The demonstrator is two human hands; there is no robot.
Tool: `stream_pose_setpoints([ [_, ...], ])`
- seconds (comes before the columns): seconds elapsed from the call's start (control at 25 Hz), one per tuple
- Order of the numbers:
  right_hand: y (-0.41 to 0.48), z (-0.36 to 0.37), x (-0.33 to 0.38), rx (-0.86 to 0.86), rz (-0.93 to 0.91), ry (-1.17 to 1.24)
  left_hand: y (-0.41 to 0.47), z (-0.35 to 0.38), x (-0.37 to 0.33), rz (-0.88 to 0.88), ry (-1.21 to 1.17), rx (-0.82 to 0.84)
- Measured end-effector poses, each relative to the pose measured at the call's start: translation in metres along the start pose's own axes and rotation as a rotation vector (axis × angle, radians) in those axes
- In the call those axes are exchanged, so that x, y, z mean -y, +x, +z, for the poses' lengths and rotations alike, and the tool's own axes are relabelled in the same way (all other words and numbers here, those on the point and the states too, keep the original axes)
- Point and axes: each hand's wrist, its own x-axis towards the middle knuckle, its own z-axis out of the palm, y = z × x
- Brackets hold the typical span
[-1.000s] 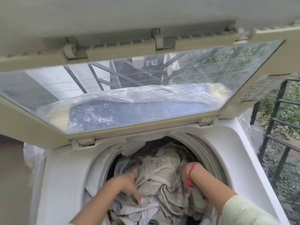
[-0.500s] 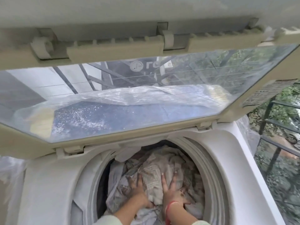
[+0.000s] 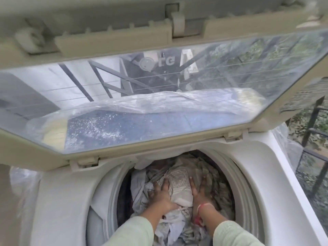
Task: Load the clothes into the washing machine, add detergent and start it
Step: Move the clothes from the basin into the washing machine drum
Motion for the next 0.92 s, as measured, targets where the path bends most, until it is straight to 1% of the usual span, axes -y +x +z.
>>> stream_pose_setpoints([
  [0.04, -0.006, -0.006, -0.001, 0.022, -0.008, -0.026, -0.008, -0.003, 0.004, 0.039, -0.003, -0.003],
  [0.12, -0.021, -0.023, -0.003, 0.126, -0.037, -0.098, -0.024, -0.006, 0.016, 0.106, 0.024, -0.005],
  [0.2, -0.048, -0.046, -0.003, 0.165, -0.061, -0.117, -0.049, -0.014, 0.026, 0.157, 0.075, 0.021],
  [0.24, -0.066, -0.06, -0.003, 0.145, -0.096, -0.06, -0.064, -0.021, 0.029, 0.188, 0.133, 0.026],
  [0.32, -0.102, -0.084, -0.004, 0.0, -0.16, 0.082, -0.097, -0.038, 0.031, 0.23, 0.308, -0.019],
  [0.36, -0.12, -0.093, -0.005, -0.085, -0.202, 0.13, -0.116, -0.047, 0.032, 0.253, 0.36, -0.074],
  [0.44, -0.162, -0.101, -0.004, -0.236, -0.294, 0.237, -0.156, -0.058, 0.039, 0.296, 0.332, -0.224],
  [0.52, -0.202, -0.102, 0.0, -0.321, -0.403, 0.318, -0.199, -0.064, 0.05, 0.36, 0.25, -0.469],
  [0.6, -0.229, -0.099, 0.013, -0.378, -0.529, 0.411, -0.244, -0.064, 0.07, 0.47, 0.06, -0.738],
  [0.68, -0.255, -0.09, 0.039, -0.394, -0.645, 0.512, -0.289, -0.056, 0.107, 0.55, -0.209, -0.969],
  [0.72, -0.267, -0.083, 0.057, -0.378, -0.693, 0.546, -0.308, -0.05, 0.131, 0.538, -0.317, -1.087],
  [0.8, -0.288, -0.064, 0.097, -0.312, -0.786, 0.595, -0.332, -0.031, 0.192, 0.418, -0.465, -1.269],
  [0.84, -0.298, -0.052, 0.119, -0.272, -0.842, 0.607, -0.34, -0.019, 0.227, 0.311, -0.528, -1.311],
  [0.92, -0.318, -0.029, 0.155, -0.209, -0.931, 0.603, -0.342, 0.009, 0.293, 0.081, -0.629, -1.271],
])
